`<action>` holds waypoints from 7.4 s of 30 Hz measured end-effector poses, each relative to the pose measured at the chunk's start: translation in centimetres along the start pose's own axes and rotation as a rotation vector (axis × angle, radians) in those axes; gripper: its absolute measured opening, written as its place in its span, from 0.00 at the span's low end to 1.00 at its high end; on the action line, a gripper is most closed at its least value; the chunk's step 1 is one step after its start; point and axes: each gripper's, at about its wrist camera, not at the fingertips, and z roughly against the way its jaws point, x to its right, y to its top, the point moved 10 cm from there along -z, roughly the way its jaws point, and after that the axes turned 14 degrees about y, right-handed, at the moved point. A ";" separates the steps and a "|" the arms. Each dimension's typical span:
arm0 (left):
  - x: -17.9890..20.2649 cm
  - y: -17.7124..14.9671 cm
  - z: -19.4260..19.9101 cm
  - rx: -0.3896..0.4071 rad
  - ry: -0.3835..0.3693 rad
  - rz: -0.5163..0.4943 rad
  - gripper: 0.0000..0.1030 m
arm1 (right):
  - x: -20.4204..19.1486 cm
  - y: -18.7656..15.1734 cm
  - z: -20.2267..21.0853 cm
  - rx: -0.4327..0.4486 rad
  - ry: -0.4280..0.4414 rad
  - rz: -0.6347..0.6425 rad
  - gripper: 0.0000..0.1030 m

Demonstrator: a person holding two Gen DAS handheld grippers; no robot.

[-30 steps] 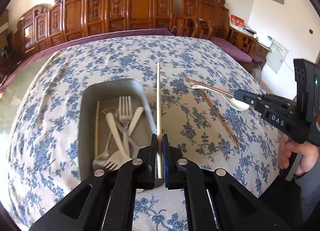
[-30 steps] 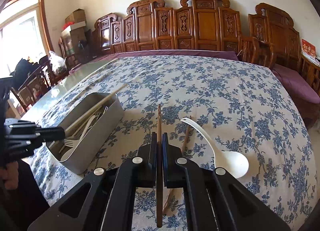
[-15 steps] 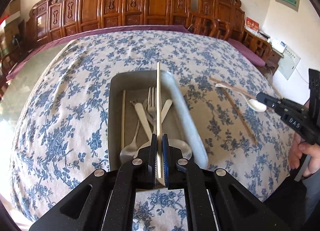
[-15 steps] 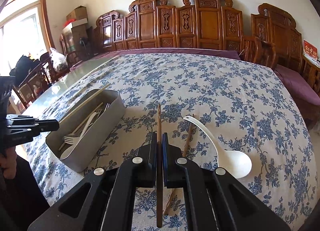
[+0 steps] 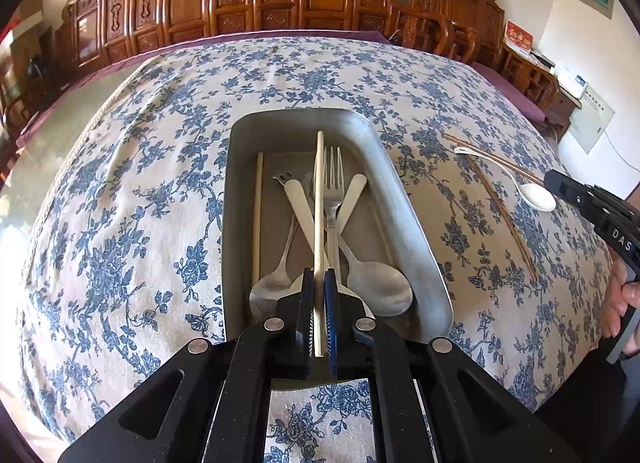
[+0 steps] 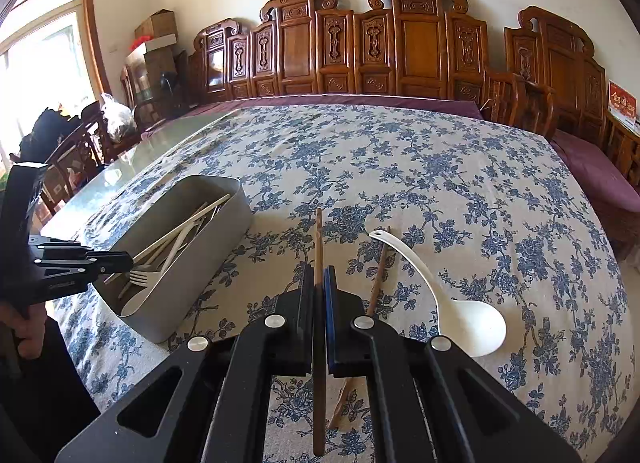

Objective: Organize utensils
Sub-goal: 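Lift the chopstick with the left gripper and lower it into the tray, then lower the chopstick into the tray with the right gripper while the left releases its chopstick, then grasp the white ladle spoon by its handle with the right gripper, then grasp the wooden chopstick with the left gripper while the right holds the ladle spoon, then carry the chopstick into the tray with the left gripper and release it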

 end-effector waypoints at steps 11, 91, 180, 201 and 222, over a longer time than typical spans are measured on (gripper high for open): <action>-1.4 1.1 0.9 0.036 0.000 0.035 0.06 | -2.4 0.0 -0.5 -0.008 0.011 0.014 0.06; -0.8 4.5 3.3 0.152 -0.037 0.052 0.32 | 5.6 1.0 0.7 -0.066 -0.213 -0.010 0.24; 18.0 -0.2 0.1 -0.001 -0.076 -0.250 0.04 | 13.4 -4.0 1.2 -0.092 -0.184 -0.235 0.08; 9.3 1.7 8.0 0.141 -0.051 -0.164 0.04 | 1.3 -1.2 5.4 -0.025 -0.089 -0.158 0.08; -2.1 3.8 5.6 0.159 0.045 0.036 0.04 | -9.1 0.7 0.0 -0.060 0.074 -0.116 0.08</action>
